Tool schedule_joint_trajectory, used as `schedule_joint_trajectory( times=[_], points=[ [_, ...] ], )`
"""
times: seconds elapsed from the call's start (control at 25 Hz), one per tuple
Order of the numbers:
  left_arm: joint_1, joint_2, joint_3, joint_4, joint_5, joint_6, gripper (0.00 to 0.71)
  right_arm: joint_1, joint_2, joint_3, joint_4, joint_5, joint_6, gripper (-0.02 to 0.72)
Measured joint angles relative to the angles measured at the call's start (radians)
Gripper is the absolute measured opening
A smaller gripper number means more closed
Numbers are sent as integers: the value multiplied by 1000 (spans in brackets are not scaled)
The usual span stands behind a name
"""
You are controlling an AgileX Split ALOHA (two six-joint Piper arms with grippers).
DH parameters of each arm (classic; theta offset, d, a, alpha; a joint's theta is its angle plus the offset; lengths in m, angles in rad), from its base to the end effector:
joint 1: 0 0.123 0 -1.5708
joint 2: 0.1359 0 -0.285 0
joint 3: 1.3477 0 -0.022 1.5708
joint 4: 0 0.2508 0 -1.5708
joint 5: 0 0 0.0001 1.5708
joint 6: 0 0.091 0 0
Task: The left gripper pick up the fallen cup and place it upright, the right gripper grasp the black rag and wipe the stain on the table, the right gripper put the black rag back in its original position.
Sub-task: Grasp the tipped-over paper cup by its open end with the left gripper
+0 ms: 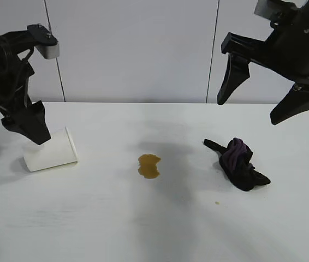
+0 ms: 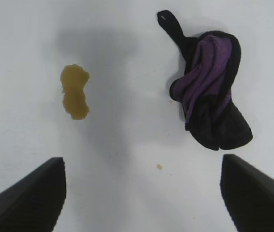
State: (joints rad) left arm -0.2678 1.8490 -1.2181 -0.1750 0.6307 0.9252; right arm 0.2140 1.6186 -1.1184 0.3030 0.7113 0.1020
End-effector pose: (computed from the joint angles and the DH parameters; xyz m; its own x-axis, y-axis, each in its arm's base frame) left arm 0.3603 -0.1086 0.1897 -0.4152 0.8418 -0.3450 0.8399 0.5004 0.2103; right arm 0.3196 0.0876 0.2431 -0.9198 0.1297 -0.3703 0.0080 0.9498 0.3126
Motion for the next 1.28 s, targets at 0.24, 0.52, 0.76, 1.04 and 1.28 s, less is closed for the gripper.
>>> schedule_joint_trajectory(
  times=[0.24, 0.52, 0.76, 1.04, 1.28],
  points=[
    [-41, 57, -11, -42, -46, 30, 693, 0, 0, 0, -2, -7, 0, 601],
    [-45, 121, -12, -42, -94, 46, 693, 0, 0, 0, -4, -21, 0, 601],
    [-45, 162, -13, -42, -136, 46, 693, 0, 0, 0, -4, -23, 0, 601],
    [-45, 198, -17, -42, -159, 46, 693, 0, 0, 0, -4, -23, 0, 601],
    [-45, 208, -17, -43, -192, 45, 535, 0, 0, 0, -4, -23, 0, 601]
  ],
)
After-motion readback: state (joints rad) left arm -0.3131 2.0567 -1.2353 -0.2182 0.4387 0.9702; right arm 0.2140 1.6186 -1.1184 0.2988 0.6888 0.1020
